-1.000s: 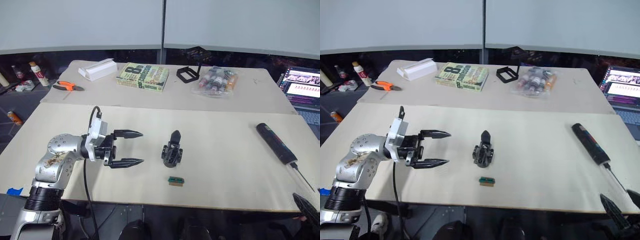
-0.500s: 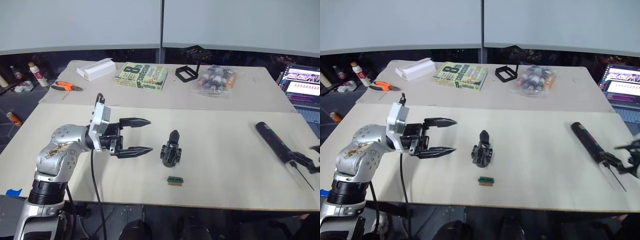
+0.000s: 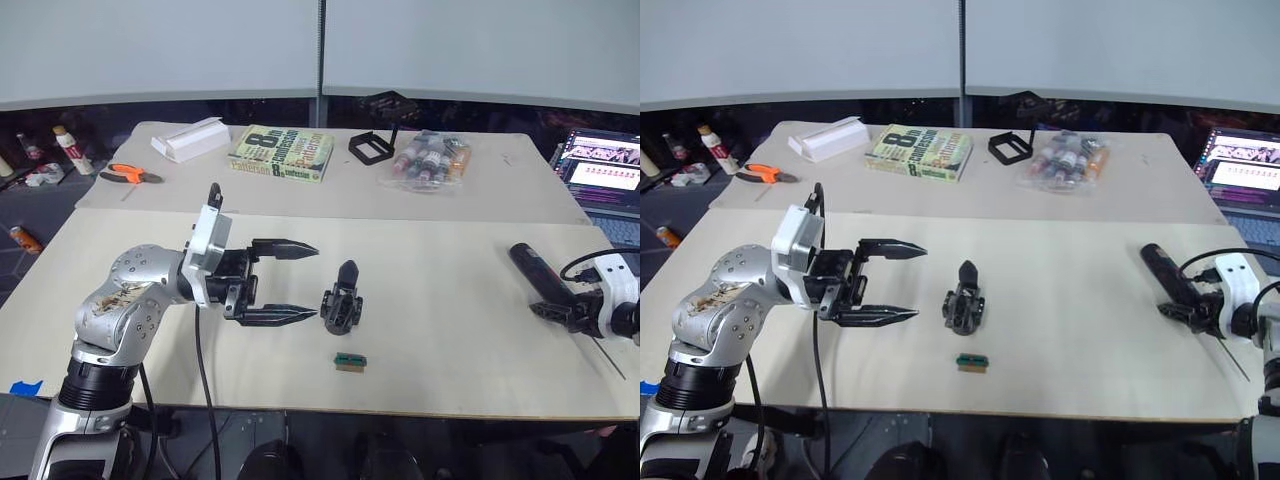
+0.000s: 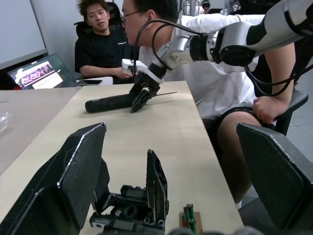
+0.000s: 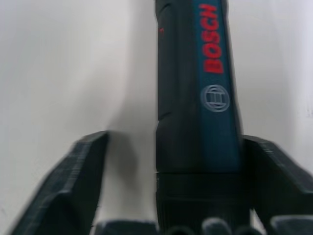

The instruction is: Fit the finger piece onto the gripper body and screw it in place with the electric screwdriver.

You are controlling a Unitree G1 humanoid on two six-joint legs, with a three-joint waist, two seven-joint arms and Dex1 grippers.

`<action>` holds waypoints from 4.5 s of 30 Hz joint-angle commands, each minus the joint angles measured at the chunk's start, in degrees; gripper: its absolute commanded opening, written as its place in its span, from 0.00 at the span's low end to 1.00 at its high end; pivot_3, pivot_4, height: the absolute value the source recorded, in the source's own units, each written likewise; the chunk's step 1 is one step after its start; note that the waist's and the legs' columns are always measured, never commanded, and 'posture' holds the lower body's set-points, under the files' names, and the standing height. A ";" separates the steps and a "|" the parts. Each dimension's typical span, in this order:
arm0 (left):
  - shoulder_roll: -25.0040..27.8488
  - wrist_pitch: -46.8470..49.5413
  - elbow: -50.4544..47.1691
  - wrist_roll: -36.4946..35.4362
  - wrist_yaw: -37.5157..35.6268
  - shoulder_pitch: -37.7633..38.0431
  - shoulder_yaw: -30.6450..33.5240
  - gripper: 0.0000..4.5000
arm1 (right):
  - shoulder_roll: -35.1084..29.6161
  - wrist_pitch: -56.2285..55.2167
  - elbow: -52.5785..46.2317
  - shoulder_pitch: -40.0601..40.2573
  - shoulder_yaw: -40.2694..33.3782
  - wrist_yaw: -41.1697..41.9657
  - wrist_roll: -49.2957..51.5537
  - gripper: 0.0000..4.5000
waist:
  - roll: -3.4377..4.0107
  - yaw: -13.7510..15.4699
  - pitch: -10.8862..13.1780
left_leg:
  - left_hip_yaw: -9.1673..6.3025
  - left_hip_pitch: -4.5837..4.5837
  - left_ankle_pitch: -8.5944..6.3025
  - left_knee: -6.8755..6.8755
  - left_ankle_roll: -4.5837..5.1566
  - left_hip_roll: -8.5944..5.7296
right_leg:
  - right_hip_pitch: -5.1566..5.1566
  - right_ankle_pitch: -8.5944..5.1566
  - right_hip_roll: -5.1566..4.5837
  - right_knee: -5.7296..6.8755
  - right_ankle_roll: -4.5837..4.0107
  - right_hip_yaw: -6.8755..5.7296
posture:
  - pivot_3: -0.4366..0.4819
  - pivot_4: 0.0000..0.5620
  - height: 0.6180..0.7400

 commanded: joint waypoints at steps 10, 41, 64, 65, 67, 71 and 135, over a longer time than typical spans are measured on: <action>-0.02 -1.51 -1.71 -0.67 -0.95 -0.73 0.40 1.00 | -4.79 8.20 -29.93 10.19 -5.36 11.67 8.62 0.44 | 0.34 0.10 0.20 | -0.03 0.04 0.01 -0.02 -0.04 0.04 | 0.05 0.05 -0.03 0.01 -0.10 0.19 | 0.48 0.27 1.00; 1.30 -2.73 -3.99 0.24 -2.09 2.69 0.15 1.00 | -11.13 30.74 -72.73 27.18 1.55 6.68 14.36 1.00 | 0.44 1.43 0.39 | -0.07 -0.34 0.00 0.02 0.03 -0.10 | -0.33 0.06 -0.07 0.03 -0.04 -0.03 | 0.48 0.27 1.00; 2.86 -6.18 -5.08 3.40 -3.56 6.16 -2.59 1.00 | -15.03 51.30 -70.86 -2.78 41.12 5.75 3.20 0.74 | 0.36 1.04 0.40 | -0.19 -0.58 0.00 0.10 0.02 -0.04 | -0.49 0.23 -0.16 0.00 -0.45 -0.26 | 0.48 0.27 1.00; 3.09 -6.11 -5.08 3.42 -3.55 6.28 -2.48 1.00 | -15.07 51.35 -70.68 -2.55 41.00 5.92 3.11 0.67 | 0.35 1.05 0.40 | -0.20 -0.57 0.00 0.10 0.02 -0.04 | -0.47 0.23 -0.16 0.00 -0.44 -0.28 | 0.48 0.27 1.00; 3.62 -5.97 -5.05 3.55 -3.42 6.63 -2.29 1.00 | -15.35 51.16 -70.48 -1.98 40.56 6.42 3.08 0.51 | 0.33 1.05 0.39 | -0.21 -0.55 -0.01 0.11 0.02 -0.04 | -0.44 0.22 -0.17 -0.01 -0.44 -0.29 | 0.48 0.27 1.00; 5.14 -5.20 -5.38 4.07 -2.18 8.67 -1.63 1.00 | -16.52 50.73 -71.07 0.58 35.14 6.90 5.28 0.43 | 0.33 1.41 0.39 | -0.23 -0.57 -0.01 0.10 0.02 -0.05 | -0.44 0.21 -0.19 -0.02 -0.43 -0.33 | 0.48 0.27 1.00; -13.22 -26.03 17.16 32.40 8.06 12.44 -23.26 1.00 | 26.38 -12.42 -84.60 29.44 4.70 9.47 26.20 0.43 | 0.27 1.85 0.39 | -0.41 -0.49 -0.14 0.19 0.26 -0.15 | -0.20 0.28 -0.27 0.01 -0.44 -0.54 | 0.48 0.27 1.00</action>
